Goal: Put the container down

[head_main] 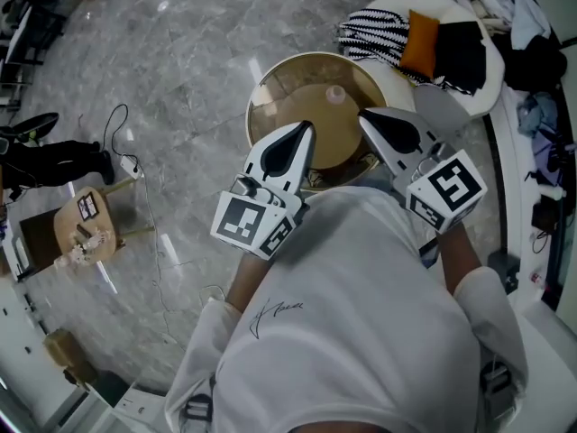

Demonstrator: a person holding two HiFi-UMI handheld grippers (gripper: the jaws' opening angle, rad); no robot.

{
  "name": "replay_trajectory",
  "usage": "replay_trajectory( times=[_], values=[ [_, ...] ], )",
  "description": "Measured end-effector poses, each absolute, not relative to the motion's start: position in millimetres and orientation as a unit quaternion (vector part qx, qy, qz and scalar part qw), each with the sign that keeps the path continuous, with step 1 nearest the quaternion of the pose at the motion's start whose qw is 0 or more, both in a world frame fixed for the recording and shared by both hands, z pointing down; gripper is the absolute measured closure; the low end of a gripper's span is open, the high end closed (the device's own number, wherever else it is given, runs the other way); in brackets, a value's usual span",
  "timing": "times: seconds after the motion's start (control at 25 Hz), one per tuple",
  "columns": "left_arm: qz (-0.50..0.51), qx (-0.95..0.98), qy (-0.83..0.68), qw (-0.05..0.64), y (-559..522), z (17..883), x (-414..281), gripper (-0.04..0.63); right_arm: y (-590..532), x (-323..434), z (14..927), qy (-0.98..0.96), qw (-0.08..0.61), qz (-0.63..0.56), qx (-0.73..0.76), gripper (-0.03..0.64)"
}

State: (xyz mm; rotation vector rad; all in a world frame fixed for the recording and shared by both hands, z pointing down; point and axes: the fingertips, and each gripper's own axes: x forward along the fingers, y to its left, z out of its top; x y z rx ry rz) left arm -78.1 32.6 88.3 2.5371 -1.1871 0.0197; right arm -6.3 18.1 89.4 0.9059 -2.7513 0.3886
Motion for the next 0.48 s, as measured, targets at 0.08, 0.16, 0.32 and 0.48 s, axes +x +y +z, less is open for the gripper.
replay_trajectory(
  times=[0.08, 0.16, 0.32, 0.48],
  values=[
    [0.006, 0.892, -0.419, 0.168, 33.7, 86.9, -79.4, 0.577, 21.5, -8.5, 87.9, -0.938, 0.112, 0.13, 0.301, 0.601],
    [0.004, 0.892, -0.42, 0.168, 33.3, 86.2, -80.3, 0.577, 23.0, -10.2, 86.6, -0.94, 0.115, 0.125, 0.297, 0.603],
    [0.002, 0.891, -0.421, 0.17, 32.6, 86.7, -85.0, 0.577, 24.0, -17.5, 85.6, -0.942, 0.117, 0.124, 0.291, 0.603],
    [0.003, 0.891, -0.421, 0.17, 32.2, 85.3, -88.6, 0.577, 25.9, -25.8, 84.0, -0.944, 0.12, 0.121, 0.281, 0.601]
  ],
)
